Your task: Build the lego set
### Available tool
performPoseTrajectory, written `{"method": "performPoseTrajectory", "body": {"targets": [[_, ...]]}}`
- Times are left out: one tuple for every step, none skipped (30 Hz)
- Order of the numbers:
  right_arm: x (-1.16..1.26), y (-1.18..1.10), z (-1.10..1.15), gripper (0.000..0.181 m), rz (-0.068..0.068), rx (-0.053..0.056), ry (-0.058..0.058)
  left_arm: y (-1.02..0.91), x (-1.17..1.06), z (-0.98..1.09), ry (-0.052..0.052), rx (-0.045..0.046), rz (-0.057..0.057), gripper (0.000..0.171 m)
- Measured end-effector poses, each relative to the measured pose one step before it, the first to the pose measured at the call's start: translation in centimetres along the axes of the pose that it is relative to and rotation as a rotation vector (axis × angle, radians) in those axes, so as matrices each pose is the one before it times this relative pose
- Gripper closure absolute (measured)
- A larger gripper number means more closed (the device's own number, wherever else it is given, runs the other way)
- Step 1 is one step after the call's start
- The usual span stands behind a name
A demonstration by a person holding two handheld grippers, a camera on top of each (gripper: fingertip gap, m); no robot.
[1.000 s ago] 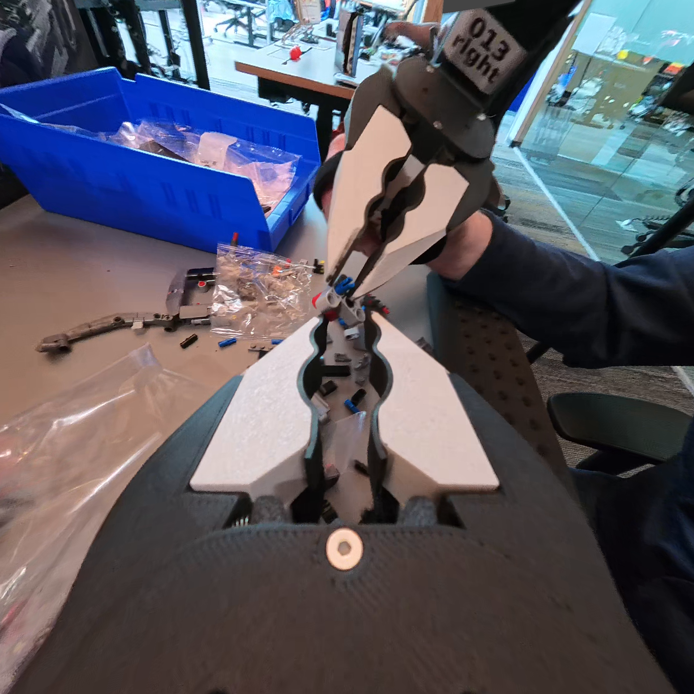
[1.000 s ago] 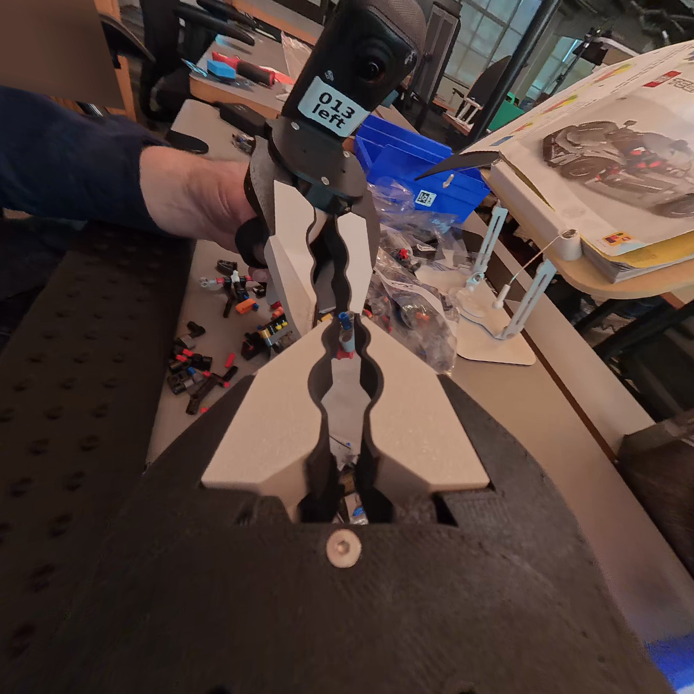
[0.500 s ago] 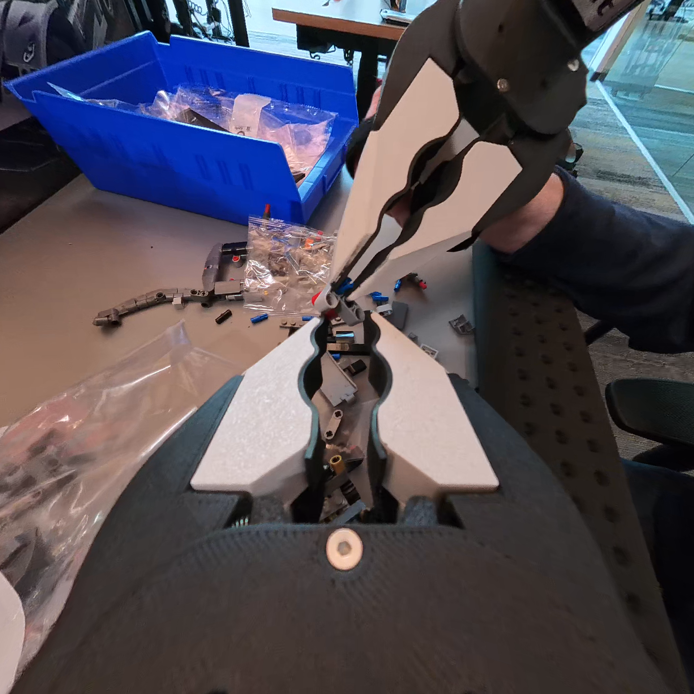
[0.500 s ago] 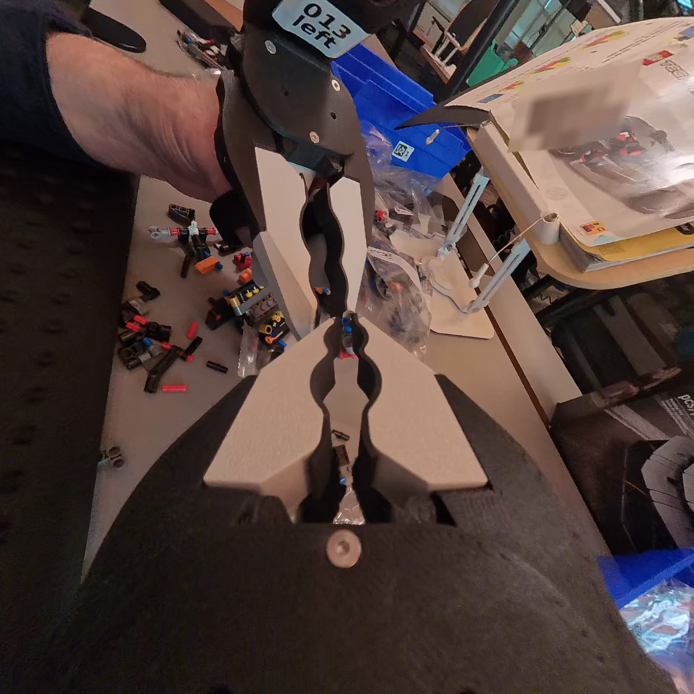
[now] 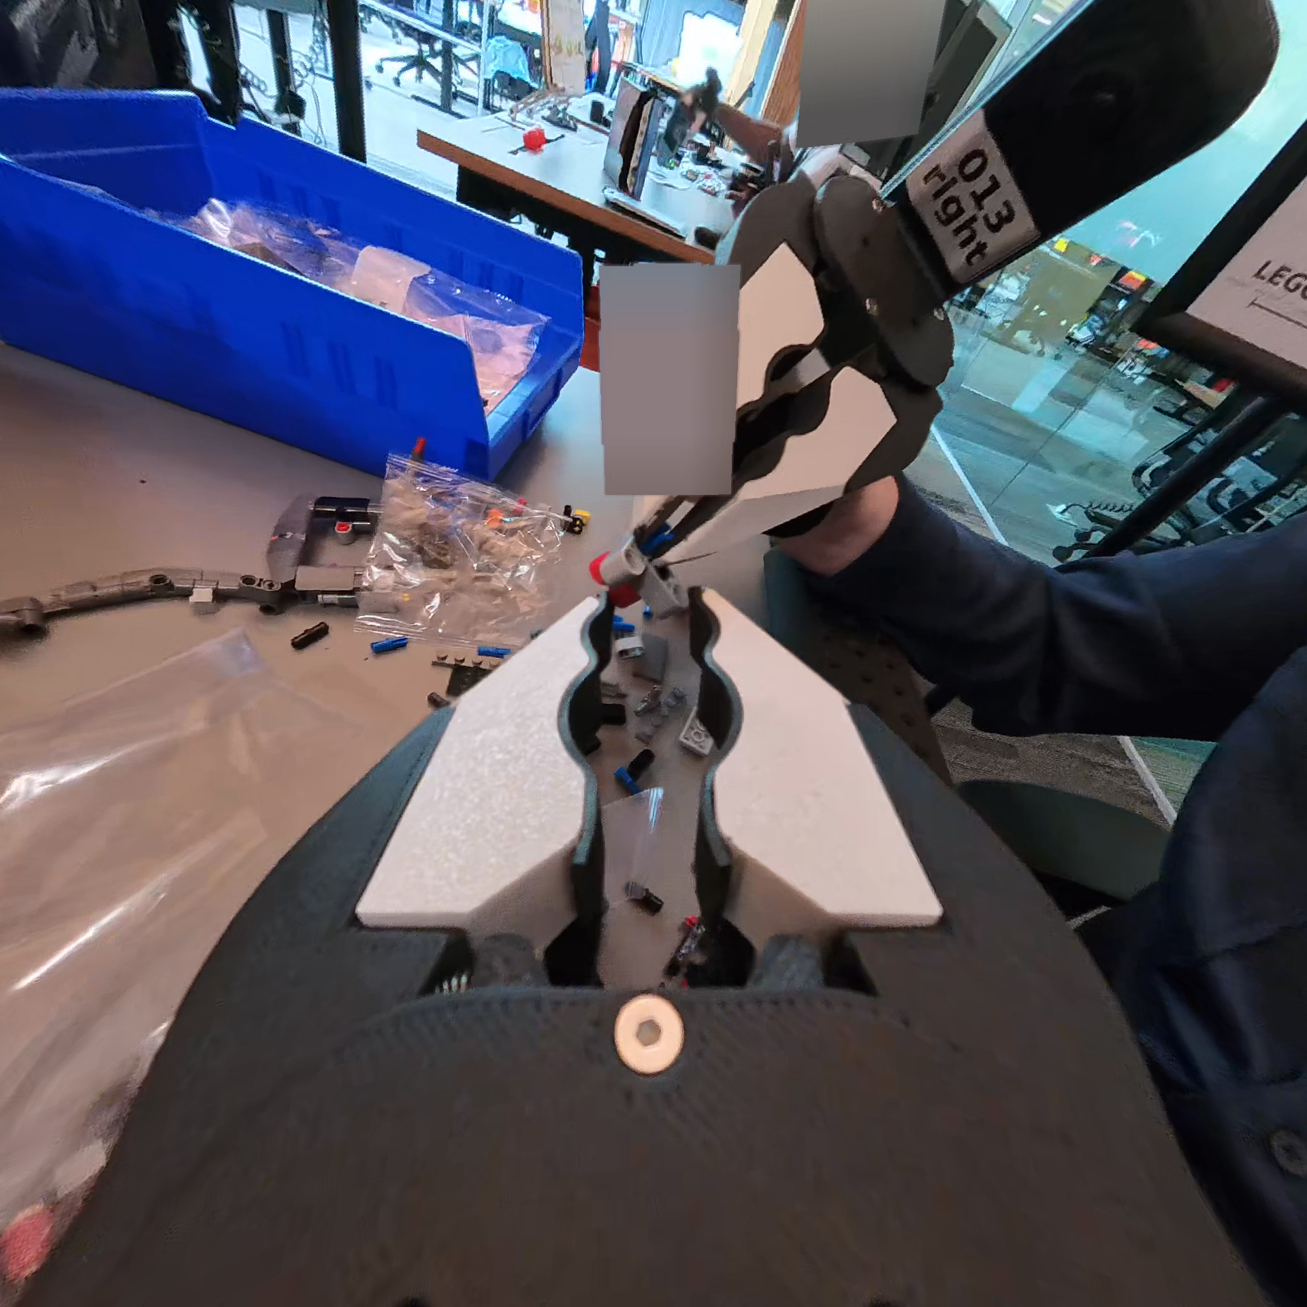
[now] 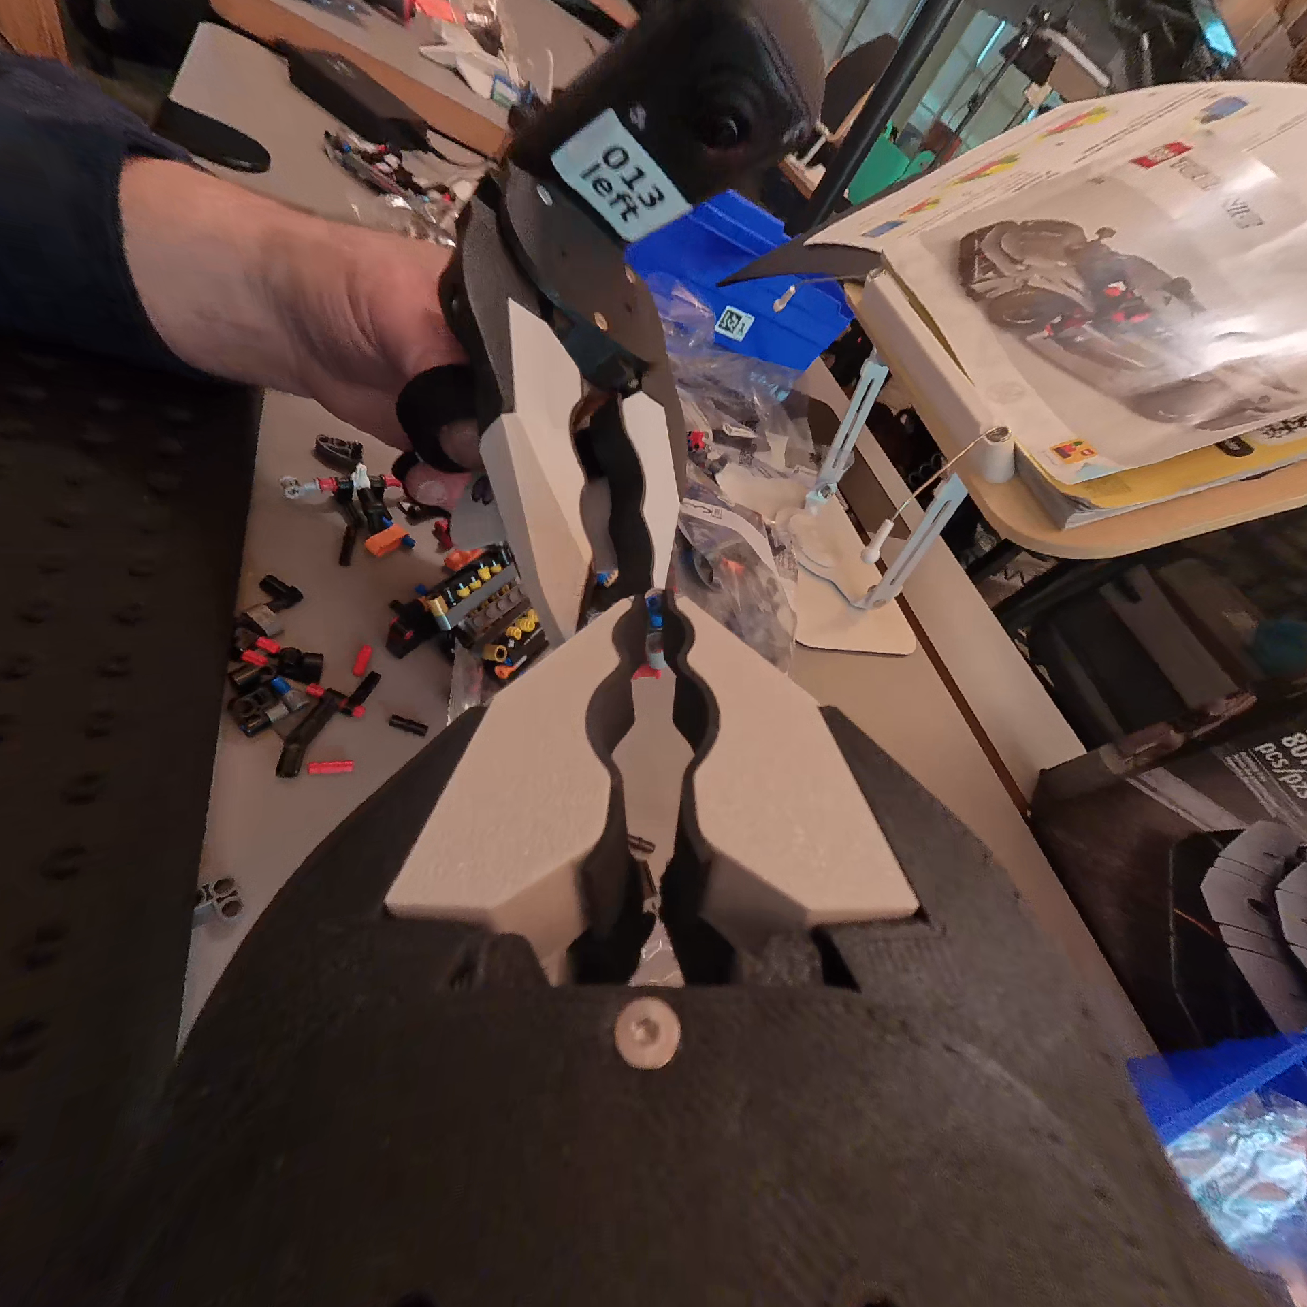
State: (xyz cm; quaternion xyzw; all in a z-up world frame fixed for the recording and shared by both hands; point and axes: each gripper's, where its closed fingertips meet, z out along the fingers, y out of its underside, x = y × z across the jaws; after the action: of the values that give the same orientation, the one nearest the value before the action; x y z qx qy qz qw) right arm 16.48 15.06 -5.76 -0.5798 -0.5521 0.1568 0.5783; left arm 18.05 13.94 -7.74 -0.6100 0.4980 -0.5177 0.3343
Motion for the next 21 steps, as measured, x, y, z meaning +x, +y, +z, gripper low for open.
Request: {"method": "performPoseTrajectory", "body": {"targets": [[-0.052,-0.164,-0.051,0.180,-0.0005,0.0107,-0.0028,-0.031,0.022,-0.050,0.0041,0.00292,0.0011,0.154],[-0.025,-0.057,0.002,0.180,-0.0055,0.0020,0.0012,0.093,0.035,0.019,0.0070,-0.00502,-0.0035,0.153],[-0.098,0.003,0.043,0.180,-0.0092,-0.0022,-0.0011,0.086,0.016,0.043,0.0052,-0.00259,-0.0055,0.154],[-0.094,0.032,0.060,0.180,-0.0085,-0.0031,-0.0008,0.064,0.009,0.042,0.0036,-0.00216,-0.0055,0.154],[-0.048,0.028,0.042,0.180,-0.0051,-0.0025,-0.0001,0.021,0.001,0.007,0.0007,-0.00086,0.0021,0.154],[-0.007,0.002,-0.001,0.180,-0.0013,-0.0003,0.0006,-0.048,-0.019,-0.035,-0.0024,0.00259,0.0054,0.154],[0.056,-0.031,-0.030,0.180,0.0001,0.0007,0.0037,-0.095,-0.057,-0.050,-0.0059,0.00330,0.0045,0.154],[0.091,-0.023,-0.047,0.180,-0.0003,-0.0002,0.0054,-0.026,-0.016,-0.024,-0.0050,-0.00097,0.0061,0.155],[0.046,-0.015,-0.033,0.180,-0.0013,-0.0014,0.0033,0.021,0.024,0.016,-0.0022,-0.00419,0.0048,0.155],[-0.034,-0.026,-0.012,0.180,-0.0036,-0.0025,0.0015,0.000,0.039,0.008,0.0011,-0.00129,0.0001,0.155],[-0.034,-0.054,0.025,0.180,-0.0042,-0.0019,0.0021,0.011,0.002,0.011,0.0009,-0.00108,-0.0032,0.155],[-0.026,-0.027,0.033,0.180,0.0000,-0.0024,0.0005,0.063,0.000,0.010,0.0004,-0.00434,-0.0030,0.156],[-0.043,-0.025,0.039,0.180,0.0032,-0.0022,-0.0014,0.174,0.000,-0.002,0.0012,-0.01119,0.0003,0.166],[-0.046,-0.090,0.027,0.180,0.0024,0.0023,-0.0014,-0.104,-0.019,0.005,-0.0017,0.00887,0.0010,0.166],[-0.063,-0.147,0.031,0.180,0.0049,0.0064,-0.0033,0.008,0.105,0.008,0.0071,-0.00224,-0.0033,0.166],[-0.043,-0.051,0.062,0.180,0.0087,0.0028,-0.0050,0.061,0.011,0.013,-0.0039,-0.00574,0.0128,0.166],[0.074,0.147,0.051,0.180,0.0070,-0.0051,-0.0012,0.157,-0.172,0.009,-0.0186,-0.01338,0.0191,0.166],[0.092,0.209,-0.020,0.180,0.0079,-0.0096,-0.0012,-0.057,-0.035,-0.005,-0.0081,-0.00019,0.0073,0.166],[0.037,-0.035,-0.088,0.180,0.0111,0.0049,-0.0032,-0.168,0.198,0.020,0.0092,0.00721,-0.0041,0.166],[-0.063,-0.237,-0.077,0.180,0.0111,0.0146,-0.0073,-0.082,0.076,0.027,0.0008,0.00255,0.0012,0.166],[-0.077,-0.118,0.012,0.181,0.0032,0.0064,-0.0050,0.063,-0.081,0.046,-0.0093,-0.00619,0.0057,0.166]]}}
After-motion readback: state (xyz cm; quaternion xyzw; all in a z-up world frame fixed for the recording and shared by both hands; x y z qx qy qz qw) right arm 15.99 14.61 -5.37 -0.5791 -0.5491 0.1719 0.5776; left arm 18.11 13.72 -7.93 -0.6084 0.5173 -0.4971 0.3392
